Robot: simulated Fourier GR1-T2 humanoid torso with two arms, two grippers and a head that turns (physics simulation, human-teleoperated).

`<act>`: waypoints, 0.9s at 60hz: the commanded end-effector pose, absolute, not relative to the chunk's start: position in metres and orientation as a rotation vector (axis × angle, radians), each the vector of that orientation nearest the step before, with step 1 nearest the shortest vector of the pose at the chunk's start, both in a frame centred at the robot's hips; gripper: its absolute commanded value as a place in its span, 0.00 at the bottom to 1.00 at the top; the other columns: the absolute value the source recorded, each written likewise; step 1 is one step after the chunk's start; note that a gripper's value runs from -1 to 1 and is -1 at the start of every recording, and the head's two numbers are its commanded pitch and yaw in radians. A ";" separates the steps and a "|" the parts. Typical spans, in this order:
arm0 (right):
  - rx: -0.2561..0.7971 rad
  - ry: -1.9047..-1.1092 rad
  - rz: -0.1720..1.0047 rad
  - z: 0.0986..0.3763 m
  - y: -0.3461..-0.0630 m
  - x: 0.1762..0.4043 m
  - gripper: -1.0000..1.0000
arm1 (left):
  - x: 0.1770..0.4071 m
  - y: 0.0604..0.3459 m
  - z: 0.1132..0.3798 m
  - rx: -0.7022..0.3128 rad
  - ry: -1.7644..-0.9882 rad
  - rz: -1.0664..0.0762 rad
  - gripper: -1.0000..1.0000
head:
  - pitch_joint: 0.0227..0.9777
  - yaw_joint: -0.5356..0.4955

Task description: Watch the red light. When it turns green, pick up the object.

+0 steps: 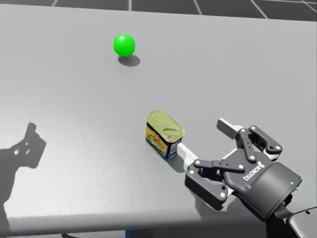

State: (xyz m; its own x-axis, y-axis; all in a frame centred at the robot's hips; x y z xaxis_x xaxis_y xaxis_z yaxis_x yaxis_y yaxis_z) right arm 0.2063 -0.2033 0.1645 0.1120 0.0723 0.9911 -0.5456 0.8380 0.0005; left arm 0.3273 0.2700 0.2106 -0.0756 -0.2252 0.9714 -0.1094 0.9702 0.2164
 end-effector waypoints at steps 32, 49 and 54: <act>0.424 -1.276 0.506 0.128 -0.164 0.236 0.00 | 0.329 0.271 0.210 0.256 -1.650 -0.098 0.00 | 0.87 0.40; 0.383 -1.271 0.519 0.123 -0.152 0.255 0.00 | 0.329 0.271 0.210 0.256 -1.650 -0.097 0.00 | 0.87 0.41; 0.367 -1.269 0.521 0.123 -0.150 0.257 0.00 | 0.329 0.272 0.210 0.256 -1.650 -0.098 0.00 | 0.86 0.41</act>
State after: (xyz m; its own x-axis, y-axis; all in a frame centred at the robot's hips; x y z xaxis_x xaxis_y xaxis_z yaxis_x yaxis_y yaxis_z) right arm 0.2506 -0.1541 0.1254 0.2108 0.1488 0.9661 -0.5658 0.8245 -0.0035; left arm 0.3287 0.2712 0.2101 -0.0757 -0.2242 0.9716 -0.1080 0.9705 0.2156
